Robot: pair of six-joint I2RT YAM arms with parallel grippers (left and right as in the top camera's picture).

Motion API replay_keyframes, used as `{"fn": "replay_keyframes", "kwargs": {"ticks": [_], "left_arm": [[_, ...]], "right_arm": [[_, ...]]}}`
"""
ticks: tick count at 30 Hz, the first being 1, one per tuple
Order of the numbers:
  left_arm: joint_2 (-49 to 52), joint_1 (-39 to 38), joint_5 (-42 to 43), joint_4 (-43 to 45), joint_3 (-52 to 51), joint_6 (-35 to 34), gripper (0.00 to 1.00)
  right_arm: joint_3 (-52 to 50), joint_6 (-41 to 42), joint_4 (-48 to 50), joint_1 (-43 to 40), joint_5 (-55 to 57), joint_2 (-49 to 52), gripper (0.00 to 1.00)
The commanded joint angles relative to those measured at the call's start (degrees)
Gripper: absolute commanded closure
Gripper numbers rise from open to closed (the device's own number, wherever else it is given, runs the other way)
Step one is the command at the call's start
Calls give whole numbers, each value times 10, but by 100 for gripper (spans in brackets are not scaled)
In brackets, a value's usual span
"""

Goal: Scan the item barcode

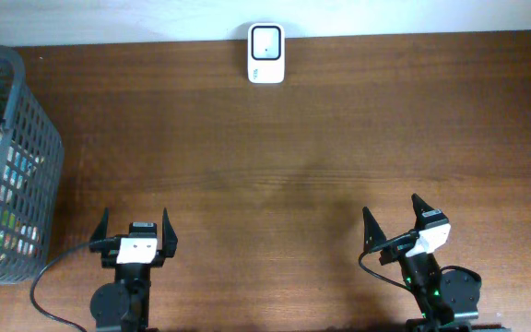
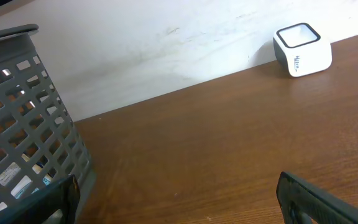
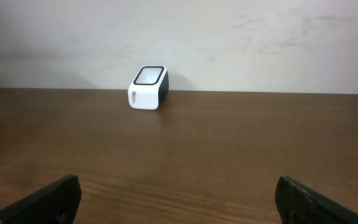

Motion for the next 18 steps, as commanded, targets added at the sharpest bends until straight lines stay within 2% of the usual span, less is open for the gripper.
{"fn": "replay_keyframes", "kwargs": {"ticks": [1, 18], "left_arm": [[-5, -3, -2, 3, -2, 7, 1], [-5, -3, -5, -3, -2, 7, 1]], "right_arm": [[-4, 2, -2, 3, -3, -3, 1], [-4, 2, -2, 3, -3, -3, 1]]}}
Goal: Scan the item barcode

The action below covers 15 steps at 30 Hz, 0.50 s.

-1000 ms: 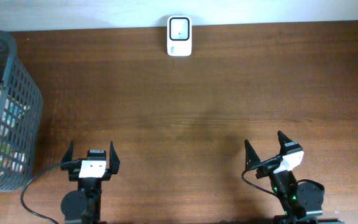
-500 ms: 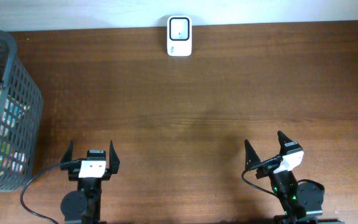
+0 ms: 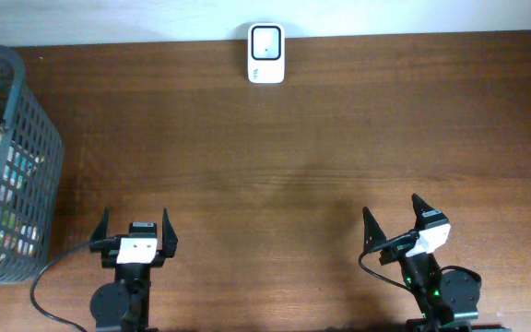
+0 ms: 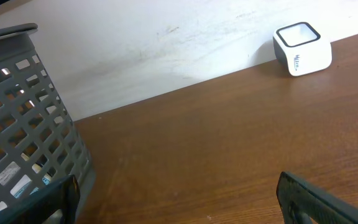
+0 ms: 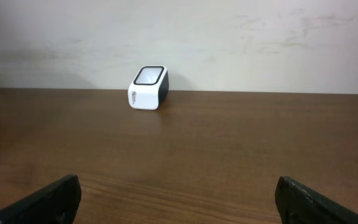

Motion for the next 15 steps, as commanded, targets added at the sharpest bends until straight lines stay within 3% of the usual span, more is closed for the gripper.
{"fn": "replay_keyframes", "kwargs": {"ticks": [1, 15], "left_arm": [[-5, -3, -10, 0, -2, 7, 1], [-5, -3, -19, 3, -2, 7, 1]], "right_arm": [[-4, 2, -2, 3, -3, -3, 1], [-4, 2, -2, 3, -3, -3, 1]]}}
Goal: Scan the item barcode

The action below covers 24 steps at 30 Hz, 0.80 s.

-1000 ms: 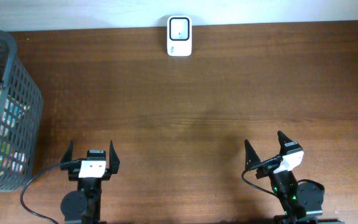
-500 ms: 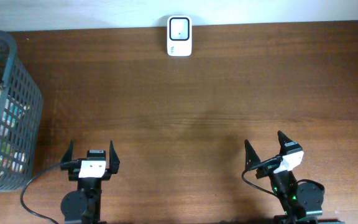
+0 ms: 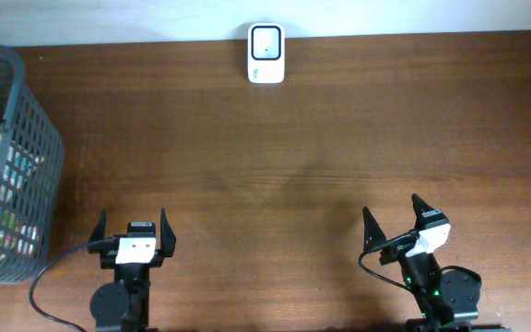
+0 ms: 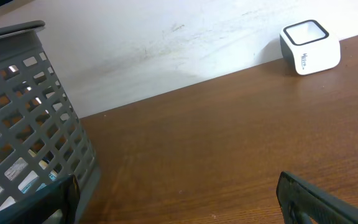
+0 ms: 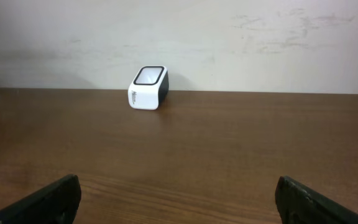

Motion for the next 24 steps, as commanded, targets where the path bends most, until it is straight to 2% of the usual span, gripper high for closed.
{"fn": "replay_keyframes", "kwargs": {"ticks": [1, 9, 14, 19, 24], "left_arm": [[-5, -3, -6, 3, -2, 7, 1], [-5, -3, -5, 3, -2, 7, 1], [-5, -3, 38, 8, 21, -26, 1], [28, -3, 47, -4, 118, -26, 1], [146, -3, 71, -80, 280, -26, 1]], "right_arm": [[-4, 2, -2, 3, -3, -3, 2], [-4, 2, -2, 3, -3, -3, 1], [-4, 2, -2, 3, -3, -3, 1], [-4, 2, -2, 3, -3, -3, 1], [-4, 2, -2, 3, -3, -3, 1]]}}
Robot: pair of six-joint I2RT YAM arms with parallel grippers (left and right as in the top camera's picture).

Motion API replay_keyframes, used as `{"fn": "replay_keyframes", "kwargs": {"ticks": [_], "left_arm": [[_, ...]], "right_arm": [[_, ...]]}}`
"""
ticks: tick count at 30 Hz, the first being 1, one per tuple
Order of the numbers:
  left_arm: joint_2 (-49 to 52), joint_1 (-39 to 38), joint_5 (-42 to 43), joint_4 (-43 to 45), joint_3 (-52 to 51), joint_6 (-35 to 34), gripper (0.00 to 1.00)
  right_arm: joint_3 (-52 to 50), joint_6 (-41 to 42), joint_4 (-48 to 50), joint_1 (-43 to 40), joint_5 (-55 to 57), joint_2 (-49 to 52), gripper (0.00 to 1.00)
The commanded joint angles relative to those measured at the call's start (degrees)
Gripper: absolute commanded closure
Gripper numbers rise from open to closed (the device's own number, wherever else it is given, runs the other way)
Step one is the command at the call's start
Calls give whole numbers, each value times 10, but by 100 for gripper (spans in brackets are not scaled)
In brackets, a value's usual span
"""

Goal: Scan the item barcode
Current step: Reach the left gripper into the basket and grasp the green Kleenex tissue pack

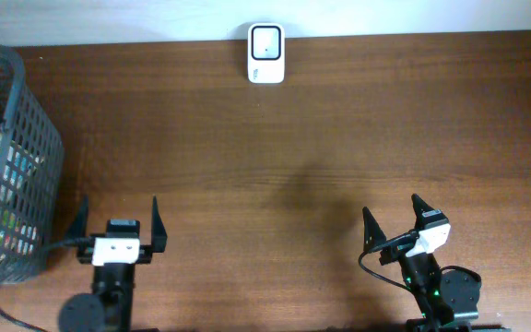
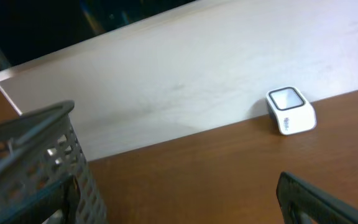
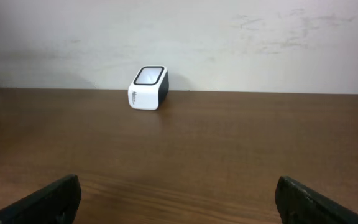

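Observation:
The white barcode scanner [image 1: 266, 41] stands at the table's far edge, middle; it also shows as a scanner [image 2: 291, 111] in the left wrist view and a scanner [image 3: 148, 88] in the right wrist view. Packaged items lie in the grey mesh basket [image 1: 28, 129] at the far left. My left gripper [image 1: 118, 218] is open and empty at the near left, close to the basket. My right gripper [image 1: 393, 219] is open and empty at the near right.
A pale wall [image 3: 179, 37] rises right behind the scanner along the table's far edge. The basket's wall [image 2: 36, 162] stands close on the left of the left gripper. Brown wooden tabletop [image 1: 321, 138] lies between the grippers and the scanner.
My left gripper has shifted left toward the basket and its camera now looks higher, showing more wall and the scanner smaller. The right arm has not moved.
Both grippers stood open and empty at the near edge through the first two moments. Then the left wrist view shifted slightly. By now the left gripper sits further left, next to the basket, while the right one stays still.

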Motion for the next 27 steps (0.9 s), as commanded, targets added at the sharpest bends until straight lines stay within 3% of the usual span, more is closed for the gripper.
{"fn": "replay_keyframes", "kwargs": {"ticks": [1, 6, 13, 16, 19, 24, 25, 27], "left_arm": [[109, -3, 40, -49, 134, -8, 1], [283, -3, 59, -190, 356, -31, 1], [637, -3, 66, -574, 850, -40, 1], [742, -3, 66, -662, 1000, -40, 1], [805, -3, 96, -693, 1063, -40, 1], [834, 0, 112, -663, 1064, -31, 1], [834, 5, 96, -652, 1064, -41, 1], [833, 33, 27, -624, 1069, -126, 1]], "right_arm": [[-4, 2, -2, 3, -3, -3, 1], [-4, 2, -2, 3, -3, -3, 1], [-4, 2, -2, 3, -3, -3, 1], [-4, 2, -2, 3, -3, -3, 1], [-4, 2, -2, 3, -3, -3, 1], [-4, 2, -2, 3, -3, -3, 1], [-4, 2, -2, 3, -3, -3, 1], [-4, 2, -2, 3, -3, -3, 1]]}}
